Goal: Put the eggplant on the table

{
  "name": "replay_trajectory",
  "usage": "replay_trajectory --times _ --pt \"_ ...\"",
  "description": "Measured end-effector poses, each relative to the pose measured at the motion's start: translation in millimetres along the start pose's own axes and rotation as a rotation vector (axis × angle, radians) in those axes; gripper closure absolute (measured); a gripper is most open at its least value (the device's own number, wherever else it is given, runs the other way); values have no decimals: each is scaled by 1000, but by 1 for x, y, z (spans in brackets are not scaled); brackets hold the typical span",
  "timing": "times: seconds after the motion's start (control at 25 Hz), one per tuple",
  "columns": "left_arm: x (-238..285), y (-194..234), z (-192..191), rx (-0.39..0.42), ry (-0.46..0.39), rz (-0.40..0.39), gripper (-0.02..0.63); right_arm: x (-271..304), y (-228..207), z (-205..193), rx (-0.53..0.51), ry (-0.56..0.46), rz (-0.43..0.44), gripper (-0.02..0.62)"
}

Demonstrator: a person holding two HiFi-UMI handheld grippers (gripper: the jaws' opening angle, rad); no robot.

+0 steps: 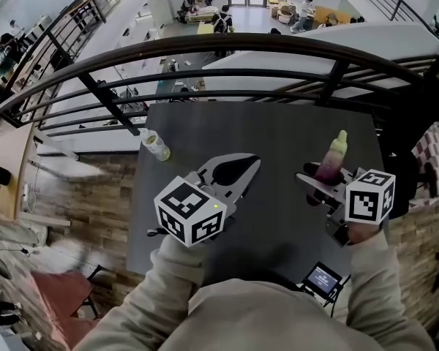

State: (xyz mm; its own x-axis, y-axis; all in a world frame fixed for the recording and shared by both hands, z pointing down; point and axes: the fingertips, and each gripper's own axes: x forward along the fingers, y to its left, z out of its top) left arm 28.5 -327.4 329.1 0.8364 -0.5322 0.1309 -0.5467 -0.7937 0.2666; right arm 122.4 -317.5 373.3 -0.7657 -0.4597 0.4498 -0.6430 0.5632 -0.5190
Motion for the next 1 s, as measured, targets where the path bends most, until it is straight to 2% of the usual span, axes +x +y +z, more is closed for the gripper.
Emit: replay_trajectory --times 1.0 --pt "16 1 -40 -73 52 -32 600 15 -13 -35 73 58 -6 403"
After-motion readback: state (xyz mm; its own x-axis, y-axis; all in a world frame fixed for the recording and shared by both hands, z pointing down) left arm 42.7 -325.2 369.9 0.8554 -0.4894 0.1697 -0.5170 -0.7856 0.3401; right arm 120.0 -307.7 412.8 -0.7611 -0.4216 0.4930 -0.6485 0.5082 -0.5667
